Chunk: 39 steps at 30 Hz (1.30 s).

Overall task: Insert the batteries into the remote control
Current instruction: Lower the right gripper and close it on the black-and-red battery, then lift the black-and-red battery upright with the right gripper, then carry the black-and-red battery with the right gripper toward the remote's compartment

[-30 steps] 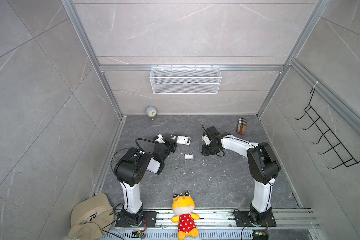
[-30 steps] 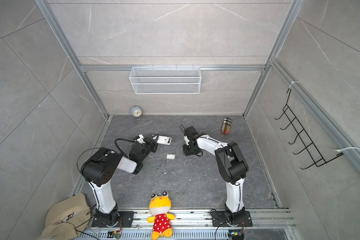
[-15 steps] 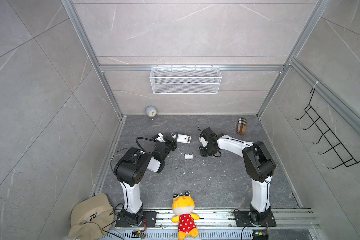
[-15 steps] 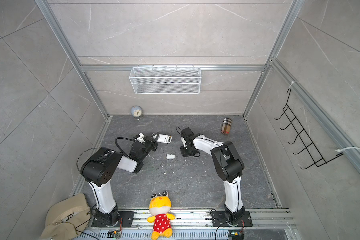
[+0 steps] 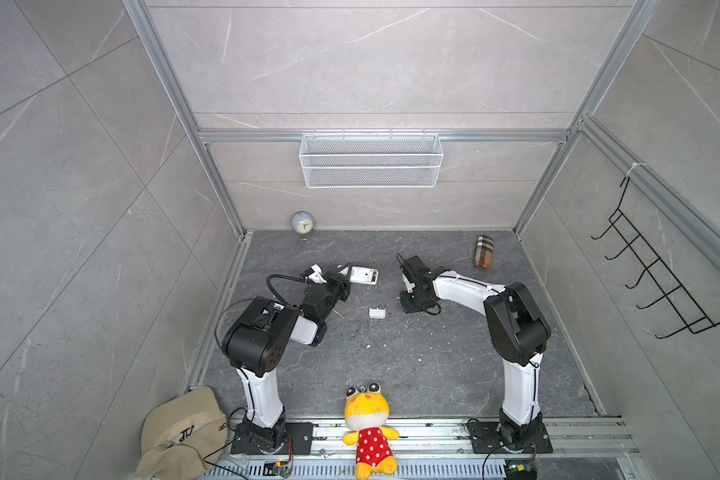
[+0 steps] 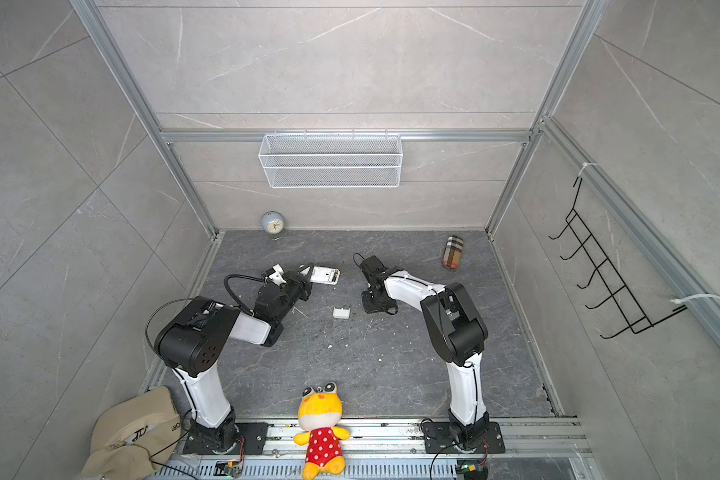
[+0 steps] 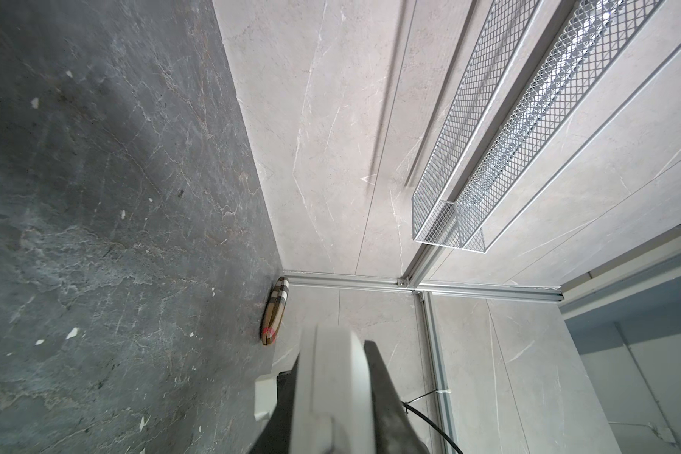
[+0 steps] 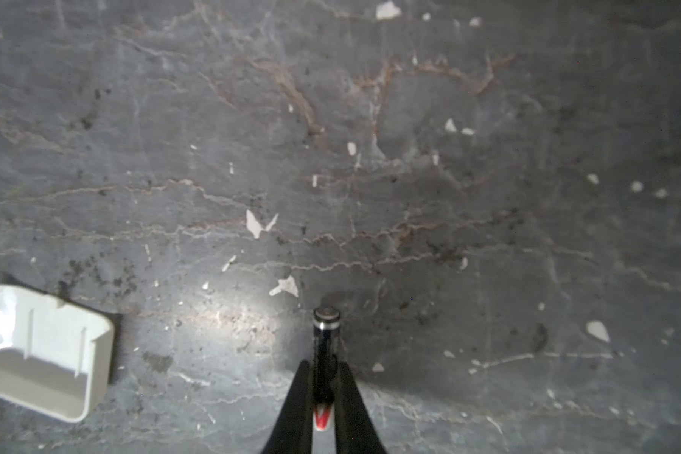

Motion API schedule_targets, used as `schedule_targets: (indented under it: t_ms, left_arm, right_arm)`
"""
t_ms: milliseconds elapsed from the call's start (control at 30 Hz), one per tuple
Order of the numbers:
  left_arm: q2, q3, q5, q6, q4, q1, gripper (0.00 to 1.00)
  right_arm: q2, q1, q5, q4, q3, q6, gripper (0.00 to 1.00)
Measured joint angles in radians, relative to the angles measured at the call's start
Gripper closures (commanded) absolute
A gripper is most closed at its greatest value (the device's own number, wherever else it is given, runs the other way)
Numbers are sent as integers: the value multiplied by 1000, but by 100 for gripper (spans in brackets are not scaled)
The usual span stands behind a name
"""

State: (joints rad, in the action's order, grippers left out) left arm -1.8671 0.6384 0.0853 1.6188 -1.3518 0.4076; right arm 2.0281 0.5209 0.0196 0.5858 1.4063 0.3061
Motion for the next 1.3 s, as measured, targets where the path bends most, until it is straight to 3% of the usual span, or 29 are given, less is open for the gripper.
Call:
schedule_targets:
  t_ms: [467, 867, 1300]
  left_arm:
    - [13, -31, 0, 0, 1, -11, 98]
    - [19, -31, 0, -1, 0, -11, 98]
    - [-1, 4, 1, -78, -3, 1, 98]
  right_arm:
    - [-1, 18, 38, 13, -10, 24, 80]
    - [-3, 20, 45, 13, -10, 68, 89]
    - [-26, 21, 28, 89, 27, 117, 89]
